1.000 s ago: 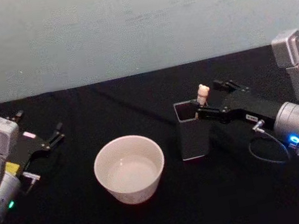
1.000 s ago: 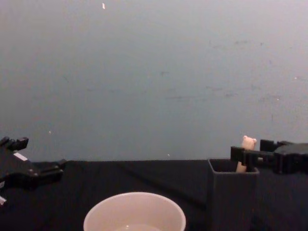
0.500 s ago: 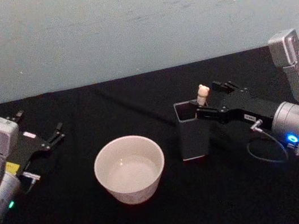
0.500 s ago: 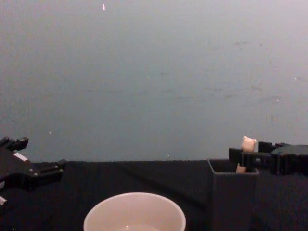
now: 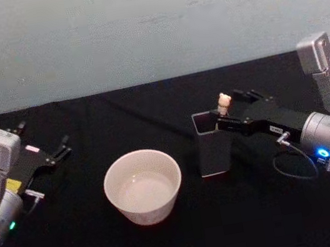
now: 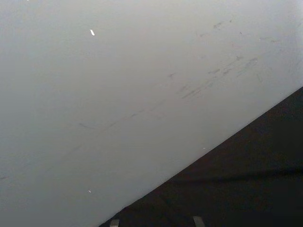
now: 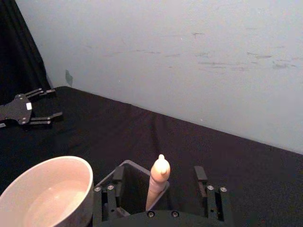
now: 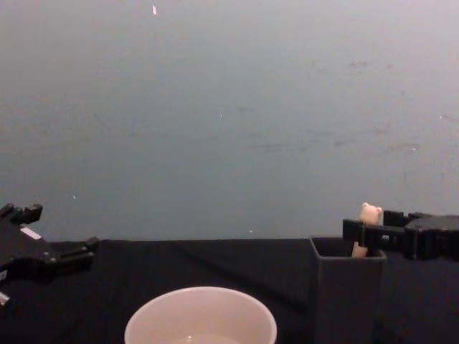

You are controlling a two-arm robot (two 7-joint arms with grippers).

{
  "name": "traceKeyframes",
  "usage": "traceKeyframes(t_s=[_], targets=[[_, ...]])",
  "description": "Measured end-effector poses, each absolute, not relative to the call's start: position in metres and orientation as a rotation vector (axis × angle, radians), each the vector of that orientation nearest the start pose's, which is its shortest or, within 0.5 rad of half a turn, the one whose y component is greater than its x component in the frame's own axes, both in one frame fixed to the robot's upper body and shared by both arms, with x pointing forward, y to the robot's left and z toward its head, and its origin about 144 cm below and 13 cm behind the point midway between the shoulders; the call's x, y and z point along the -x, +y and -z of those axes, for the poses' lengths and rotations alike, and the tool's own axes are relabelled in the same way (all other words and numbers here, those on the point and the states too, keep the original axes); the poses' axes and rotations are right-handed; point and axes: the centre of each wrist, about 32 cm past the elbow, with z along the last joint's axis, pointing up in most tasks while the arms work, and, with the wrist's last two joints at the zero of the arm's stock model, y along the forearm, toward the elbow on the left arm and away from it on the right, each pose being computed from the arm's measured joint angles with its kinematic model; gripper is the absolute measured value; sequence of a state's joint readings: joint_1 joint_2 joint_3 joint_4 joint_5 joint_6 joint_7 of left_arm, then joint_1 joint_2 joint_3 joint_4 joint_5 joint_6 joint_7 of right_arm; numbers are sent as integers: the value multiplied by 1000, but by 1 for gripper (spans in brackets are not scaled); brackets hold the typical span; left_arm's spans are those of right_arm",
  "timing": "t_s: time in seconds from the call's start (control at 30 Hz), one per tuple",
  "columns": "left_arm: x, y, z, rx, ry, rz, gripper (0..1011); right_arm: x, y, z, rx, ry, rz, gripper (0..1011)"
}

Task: Pick up the stirring spoon with one hand, stir inside the cup, then place it back in its original position.

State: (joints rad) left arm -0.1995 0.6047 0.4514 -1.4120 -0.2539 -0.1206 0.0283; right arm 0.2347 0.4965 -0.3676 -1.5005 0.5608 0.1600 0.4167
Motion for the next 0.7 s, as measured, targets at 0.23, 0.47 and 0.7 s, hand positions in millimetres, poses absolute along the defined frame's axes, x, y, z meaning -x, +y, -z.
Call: traceKeyframes(t_s=[0.23,0.47,0.7], targets=[[-489,310,-1140,-304,-285,-1248,1001,-506,-277,-1181,101,143,865,736],[-489,310,-1140,-304,-285,-1248,1001,-506,-277,-1181,100,143,865,536],[-489,310,-1140,-304,-285,-1248,1001,-506,-277,-1181,101,142,865,287]])
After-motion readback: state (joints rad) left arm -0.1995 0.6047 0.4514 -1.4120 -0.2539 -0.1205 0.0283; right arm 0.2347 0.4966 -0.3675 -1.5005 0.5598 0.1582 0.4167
